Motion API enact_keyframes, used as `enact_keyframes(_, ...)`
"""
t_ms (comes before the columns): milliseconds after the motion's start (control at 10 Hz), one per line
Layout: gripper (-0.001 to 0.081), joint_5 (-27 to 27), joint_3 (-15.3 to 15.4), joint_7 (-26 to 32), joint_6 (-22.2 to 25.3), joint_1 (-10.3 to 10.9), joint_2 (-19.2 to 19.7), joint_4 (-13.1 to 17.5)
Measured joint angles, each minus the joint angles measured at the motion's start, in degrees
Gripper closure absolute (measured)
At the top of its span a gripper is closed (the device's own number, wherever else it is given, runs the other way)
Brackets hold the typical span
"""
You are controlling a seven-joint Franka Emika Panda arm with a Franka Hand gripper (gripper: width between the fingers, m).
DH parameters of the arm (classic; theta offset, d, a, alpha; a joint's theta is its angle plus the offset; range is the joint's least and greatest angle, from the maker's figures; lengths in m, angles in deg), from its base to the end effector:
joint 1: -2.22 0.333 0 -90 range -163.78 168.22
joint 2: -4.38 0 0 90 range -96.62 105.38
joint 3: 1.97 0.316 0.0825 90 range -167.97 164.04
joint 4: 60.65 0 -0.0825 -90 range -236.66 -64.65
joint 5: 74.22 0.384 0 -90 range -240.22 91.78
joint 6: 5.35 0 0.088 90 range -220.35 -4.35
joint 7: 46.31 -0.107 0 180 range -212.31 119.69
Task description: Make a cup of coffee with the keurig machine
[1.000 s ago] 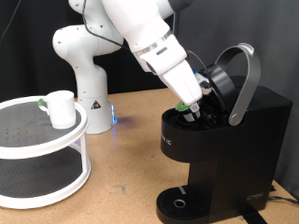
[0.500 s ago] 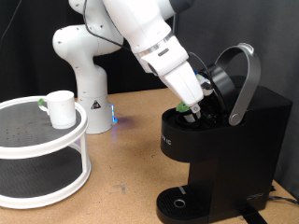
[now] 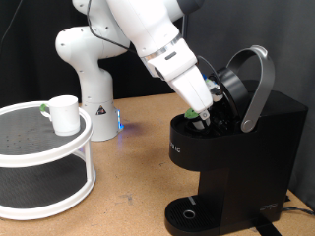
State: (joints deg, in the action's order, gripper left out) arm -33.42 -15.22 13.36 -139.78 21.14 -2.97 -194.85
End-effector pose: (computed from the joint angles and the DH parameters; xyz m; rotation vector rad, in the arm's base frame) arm 0.4986 0.0582 0.3997 -2.5061 -0.8603 -0.4883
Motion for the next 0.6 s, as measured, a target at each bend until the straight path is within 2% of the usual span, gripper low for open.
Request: enact_keyframes(600, 0.0355, 0.0, -0.15, -0.01, 0.0, -0.15, 0.0, -0.45)
